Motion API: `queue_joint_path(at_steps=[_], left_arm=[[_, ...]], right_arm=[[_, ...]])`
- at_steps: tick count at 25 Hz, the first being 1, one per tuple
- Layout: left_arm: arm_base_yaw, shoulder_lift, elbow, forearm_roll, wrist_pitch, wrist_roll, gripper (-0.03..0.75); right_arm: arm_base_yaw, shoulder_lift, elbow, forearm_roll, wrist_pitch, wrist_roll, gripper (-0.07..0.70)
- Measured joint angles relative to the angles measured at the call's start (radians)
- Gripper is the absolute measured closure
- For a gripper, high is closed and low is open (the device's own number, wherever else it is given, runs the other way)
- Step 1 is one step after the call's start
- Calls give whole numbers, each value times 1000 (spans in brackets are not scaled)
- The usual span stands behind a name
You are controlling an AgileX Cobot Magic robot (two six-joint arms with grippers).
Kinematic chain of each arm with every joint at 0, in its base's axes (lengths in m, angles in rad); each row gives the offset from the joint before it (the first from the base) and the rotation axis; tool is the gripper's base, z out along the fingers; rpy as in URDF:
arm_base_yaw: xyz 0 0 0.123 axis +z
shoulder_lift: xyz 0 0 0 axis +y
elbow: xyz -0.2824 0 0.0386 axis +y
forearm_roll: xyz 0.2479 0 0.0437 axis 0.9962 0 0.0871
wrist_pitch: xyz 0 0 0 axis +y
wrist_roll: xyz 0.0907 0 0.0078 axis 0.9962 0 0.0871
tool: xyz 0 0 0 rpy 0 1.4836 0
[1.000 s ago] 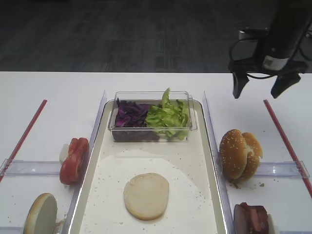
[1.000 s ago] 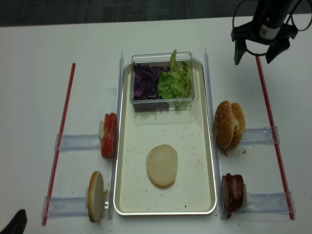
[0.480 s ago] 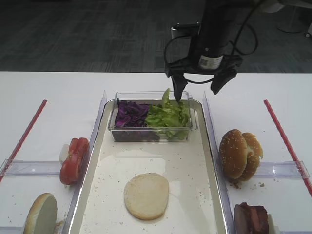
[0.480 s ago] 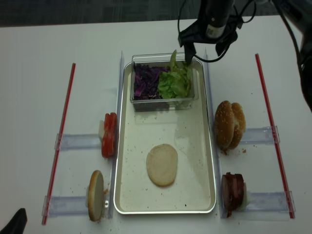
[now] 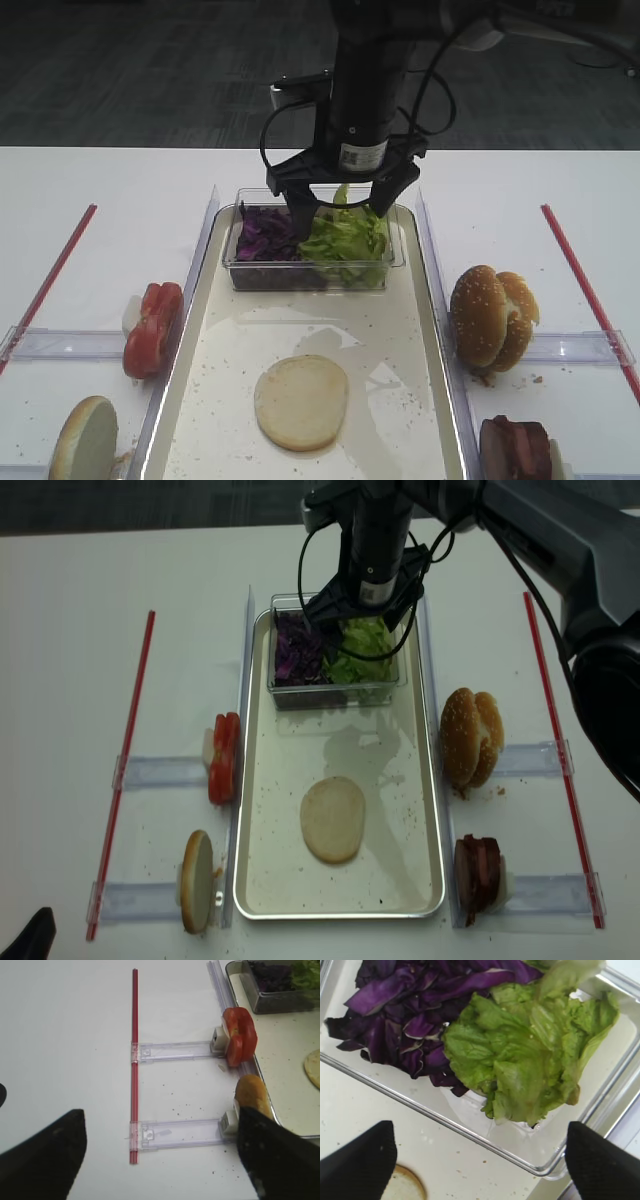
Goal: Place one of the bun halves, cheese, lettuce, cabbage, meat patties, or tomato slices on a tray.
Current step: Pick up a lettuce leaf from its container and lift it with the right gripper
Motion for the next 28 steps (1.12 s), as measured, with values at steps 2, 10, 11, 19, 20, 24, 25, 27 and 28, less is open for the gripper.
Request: queue_joint_path(at_steps=[2,10,11,19,20,24,25,27,28], left_arm=[[0,0,0,0,0,0,151],[0,0,0,0,0,0,151],[0,0,0,0,0,0,151],[0,0,0,0,0,0,151],[0,0,0,0,0,0,151],[0,0,0,0,0,0,151],[0,0,0,0,0,0,151],[0,0,0,0,0,0,151],[0,0,0,0,0,0,151]], right_arm=[[6,8,0,0,0,0,-60],[7,46,0,-17,-2,0,-10],[7,52,0,-21,-2,0,3],[7,75,0,-45,-39,-2,104],[7,75,0,-47,-45,-2,115],[7,75,0,-65,-68,2,155],[7,75,0,-69,-70,6,162],[7,75,0,-78,-72,10,169],[7,75,0,-83,-72,12,171]])
